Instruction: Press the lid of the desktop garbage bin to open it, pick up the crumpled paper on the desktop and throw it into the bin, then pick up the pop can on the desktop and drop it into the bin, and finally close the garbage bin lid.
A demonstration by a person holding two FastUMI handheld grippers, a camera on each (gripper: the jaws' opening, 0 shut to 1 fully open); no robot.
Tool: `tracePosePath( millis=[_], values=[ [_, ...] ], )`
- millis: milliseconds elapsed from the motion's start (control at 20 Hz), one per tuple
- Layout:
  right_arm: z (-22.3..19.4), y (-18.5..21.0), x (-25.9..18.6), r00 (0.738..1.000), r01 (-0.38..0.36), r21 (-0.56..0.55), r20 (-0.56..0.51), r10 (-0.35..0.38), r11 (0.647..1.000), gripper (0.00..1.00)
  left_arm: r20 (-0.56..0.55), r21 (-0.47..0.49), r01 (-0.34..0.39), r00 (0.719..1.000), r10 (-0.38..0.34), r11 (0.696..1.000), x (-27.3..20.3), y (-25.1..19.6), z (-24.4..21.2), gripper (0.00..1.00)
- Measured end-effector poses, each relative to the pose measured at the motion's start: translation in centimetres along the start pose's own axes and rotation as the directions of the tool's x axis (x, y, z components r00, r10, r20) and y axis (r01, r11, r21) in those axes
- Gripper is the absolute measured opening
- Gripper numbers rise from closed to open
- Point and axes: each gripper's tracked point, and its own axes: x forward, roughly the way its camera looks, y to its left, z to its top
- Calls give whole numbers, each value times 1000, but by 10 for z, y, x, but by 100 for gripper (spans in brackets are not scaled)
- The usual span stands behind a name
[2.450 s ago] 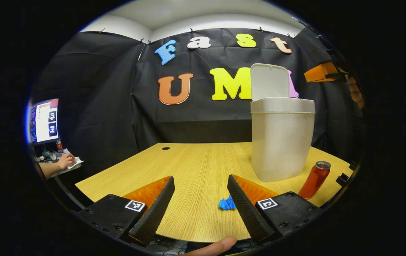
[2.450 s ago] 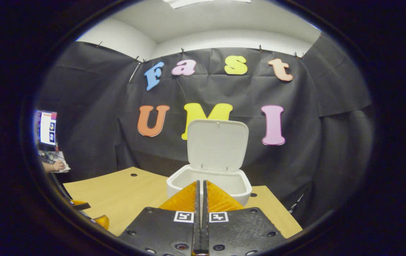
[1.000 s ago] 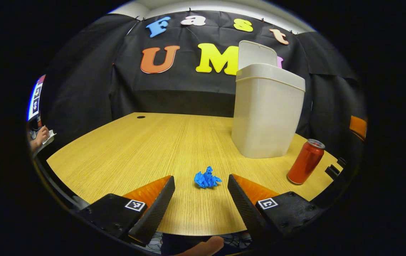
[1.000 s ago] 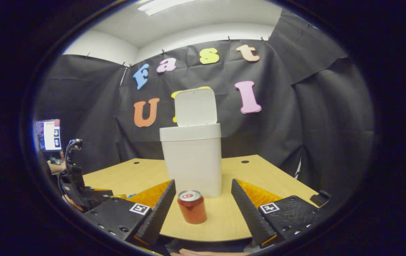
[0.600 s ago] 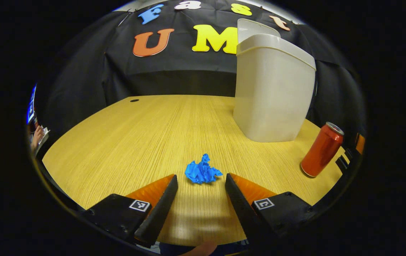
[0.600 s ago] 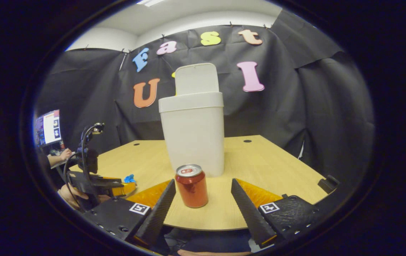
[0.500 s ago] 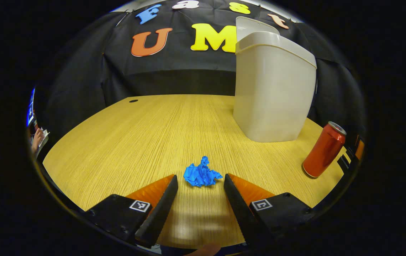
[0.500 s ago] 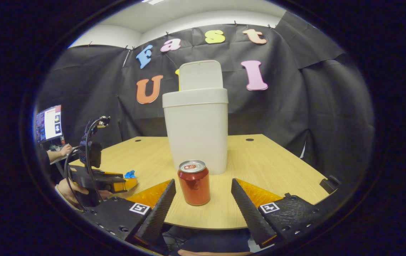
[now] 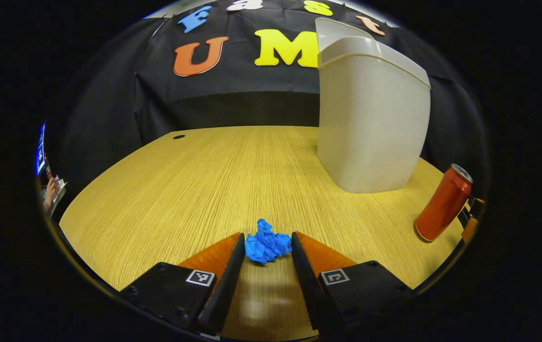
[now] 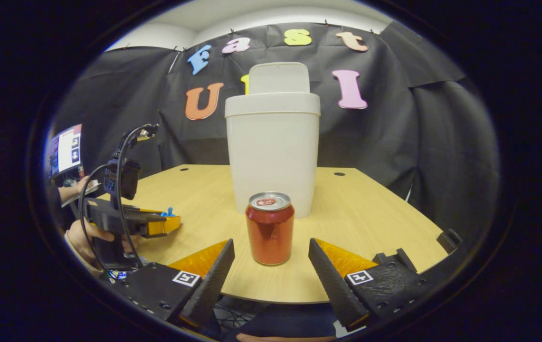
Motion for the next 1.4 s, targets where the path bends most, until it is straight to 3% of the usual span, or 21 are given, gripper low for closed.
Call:
tracePosePath(
  millis=[200, 350, 400, 450, 1050, 1100, 1200, 1400],
  values=[
    [-5, 2, 8, 1000, 2, 1, -18, -2, 1000, 93, 14, -8, 12, 1000, -12, 1000, 1, 2, 2, 51],
    [-3, 2, 17, 1000, 9, 15, -23, -8, 1000, 93, 28, -11, 20, 999, -20, 1000, -4, 4, 3, 45],
    [-3, 2, 20, 1000, 12, 20, -24, -11, 1000, 96, 45, -10, 12, 999, -12, 1000, -6, 7, 4, 49],
    [-3, 3, 23, 1000, 13, 22, -27, -12, 1000, 96, 61, -8, 9, 998, -8, 1000, -9, 9, 6, 43],
    [-6, -8, 62, 995, 86, 58, -50, -84, 995, 95, 165, 21, -1, 986, -2, 1000, -58, 17, 31, 43],
    [-6, -7, 64, 995, 84, 66, -54, -81, 994, 95, 168, 18, -3, 986, 0, 1000, -60, 18, 33, 43],
    [-5, -12, 64, 992, 113, 60, -55, -109, 992, 80, 175, 13, -6, 985, 4, 1000, -65, 19, 34, 43],
    [12, -15, 56, 992, 124, 18, -7, -124, 992, 79, 193, 3, -5, 981, 4, 1000, -75, 19, 36, 43]
  ],
)
